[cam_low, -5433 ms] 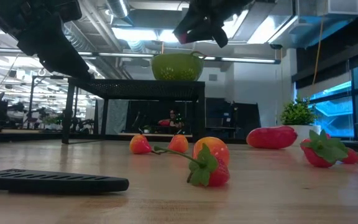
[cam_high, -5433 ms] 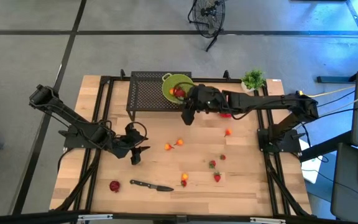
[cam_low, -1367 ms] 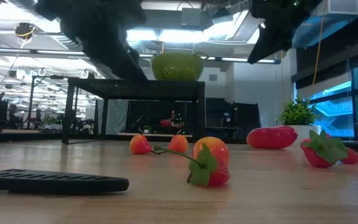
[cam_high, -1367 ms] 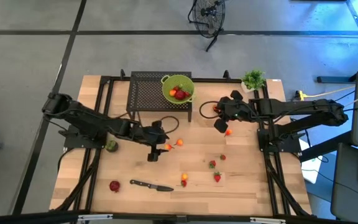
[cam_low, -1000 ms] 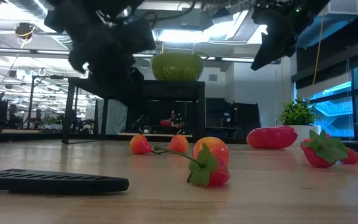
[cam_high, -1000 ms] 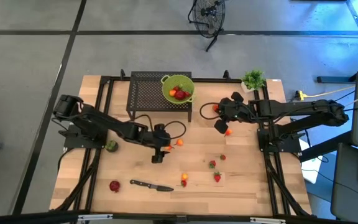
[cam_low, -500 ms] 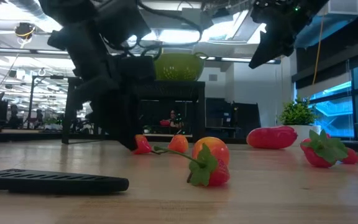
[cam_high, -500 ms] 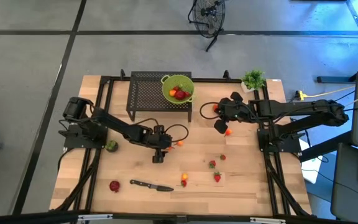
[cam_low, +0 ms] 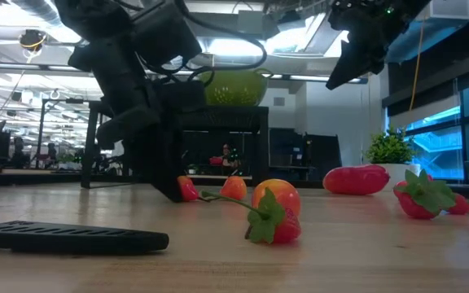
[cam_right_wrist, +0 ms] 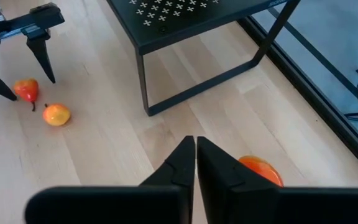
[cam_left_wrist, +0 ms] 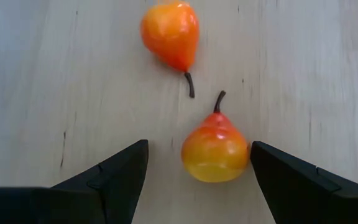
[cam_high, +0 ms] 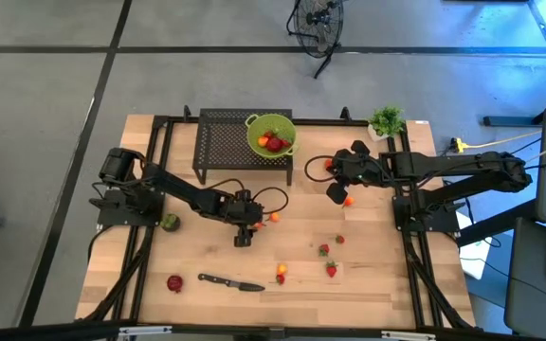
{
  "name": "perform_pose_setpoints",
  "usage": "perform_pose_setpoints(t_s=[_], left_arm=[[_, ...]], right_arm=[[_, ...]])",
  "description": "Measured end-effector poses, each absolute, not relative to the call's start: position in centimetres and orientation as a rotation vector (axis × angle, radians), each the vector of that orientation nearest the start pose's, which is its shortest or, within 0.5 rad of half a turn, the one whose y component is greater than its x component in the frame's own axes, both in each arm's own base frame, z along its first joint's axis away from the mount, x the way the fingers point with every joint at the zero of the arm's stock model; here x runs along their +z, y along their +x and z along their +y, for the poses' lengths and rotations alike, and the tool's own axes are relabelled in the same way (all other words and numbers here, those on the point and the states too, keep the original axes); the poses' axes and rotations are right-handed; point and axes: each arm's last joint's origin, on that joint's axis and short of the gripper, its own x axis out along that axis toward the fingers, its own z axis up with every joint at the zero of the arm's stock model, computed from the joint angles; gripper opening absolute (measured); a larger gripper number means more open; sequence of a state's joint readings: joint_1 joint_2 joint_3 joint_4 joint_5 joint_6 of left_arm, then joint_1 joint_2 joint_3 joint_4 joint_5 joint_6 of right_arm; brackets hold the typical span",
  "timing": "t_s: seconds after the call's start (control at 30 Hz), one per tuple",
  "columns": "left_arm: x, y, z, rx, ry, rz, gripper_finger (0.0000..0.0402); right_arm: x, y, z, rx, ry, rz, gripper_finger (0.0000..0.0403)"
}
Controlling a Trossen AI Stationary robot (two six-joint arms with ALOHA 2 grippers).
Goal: Pick & Place Fruit
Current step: Put the pear into the green strainer bowl on the shelf
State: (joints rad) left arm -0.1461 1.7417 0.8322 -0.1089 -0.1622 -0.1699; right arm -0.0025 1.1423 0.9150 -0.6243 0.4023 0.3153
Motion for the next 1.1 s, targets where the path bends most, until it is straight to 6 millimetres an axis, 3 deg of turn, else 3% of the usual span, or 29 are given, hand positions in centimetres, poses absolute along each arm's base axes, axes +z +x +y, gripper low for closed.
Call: perform_pose_setpoints(t_s=[0.23, 0.8, 1.1], left_arm=[[12.52, 31.11, -4.25, 0.091, 0.008, 0.994, 0.0268], [12.51, 31.09, -4.26, 0.075, 0.032, 0.996, 0.0157], [12.51, 31.06, -4.52, 0.051, 0.02, 0.999, 0.0146]], right_arm=[[27.59, 22.47, -1.19, -0.507, 0.122, 0.77, 0.0011], [27.56, 22.48, -1.18, -0.505, 0.125, 0.771, 0.002], [27.56, 22.48, -1.18, -0.505, 0.125, 0.771, 0.0007]])
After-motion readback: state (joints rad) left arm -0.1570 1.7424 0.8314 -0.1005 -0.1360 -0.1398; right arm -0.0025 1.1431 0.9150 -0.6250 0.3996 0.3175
